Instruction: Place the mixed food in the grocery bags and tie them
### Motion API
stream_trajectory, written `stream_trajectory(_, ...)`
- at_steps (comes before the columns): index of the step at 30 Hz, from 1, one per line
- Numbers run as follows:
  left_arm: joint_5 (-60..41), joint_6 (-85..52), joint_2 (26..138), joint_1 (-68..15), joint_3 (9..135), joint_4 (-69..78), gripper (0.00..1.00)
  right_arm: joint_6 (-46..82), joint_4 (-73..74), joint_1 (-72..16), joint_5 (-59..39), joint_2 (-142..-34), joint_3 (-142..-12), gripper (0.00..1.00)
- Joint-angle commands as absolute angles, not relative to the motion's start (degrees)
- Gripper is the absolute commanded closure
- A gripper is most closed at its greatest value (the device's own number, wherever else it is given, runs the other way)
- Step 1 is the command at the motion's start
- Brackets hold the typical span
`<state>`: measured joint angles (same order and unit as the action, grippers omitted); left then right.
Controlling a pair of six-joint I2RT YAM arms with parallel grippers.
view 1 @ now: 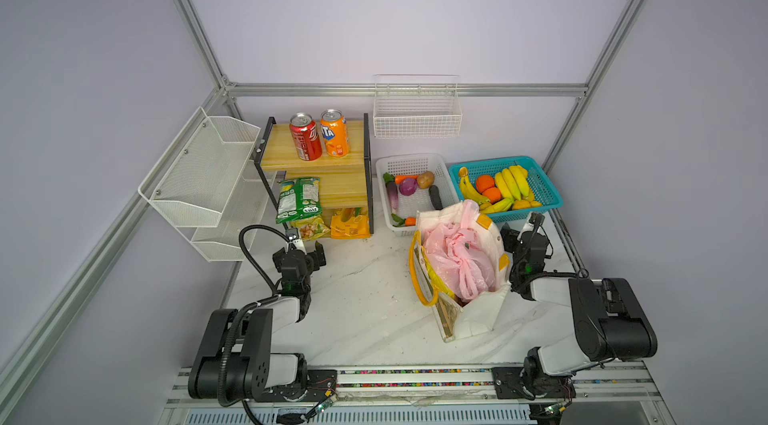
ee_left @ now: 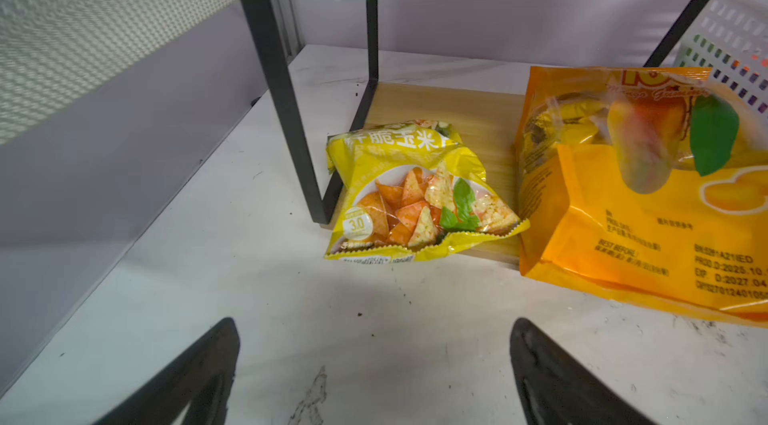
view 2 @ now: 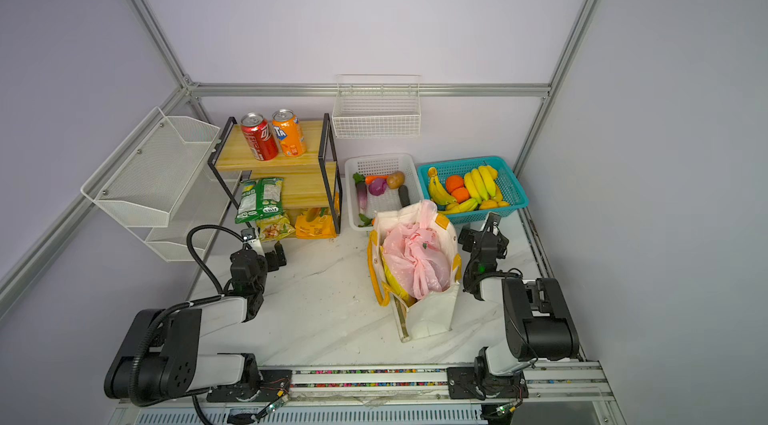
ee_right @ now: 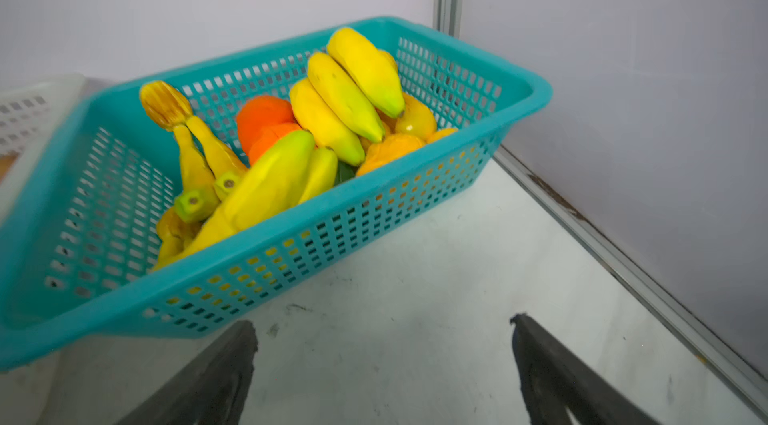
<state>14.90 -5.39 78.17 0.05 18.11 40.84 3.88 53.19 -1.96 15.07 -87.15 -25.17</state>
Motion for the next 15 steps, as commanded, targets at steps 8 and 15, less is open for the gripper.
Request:
stream_trajectory(8, 6.42, -2.72, 88.59, 2.29, 21.59, 52.19, 0.0, 0.67, 86.98, -2.29, 8.6, -102.39, -22.05, 0.03)
stream_trajectory(15, 6.4, -1.75, 89.74, 2.22, 21.1, 54.93, 0.0, -0.36, 80.81, -3.68, 10.9, -102.1, -24.88, 0.03)
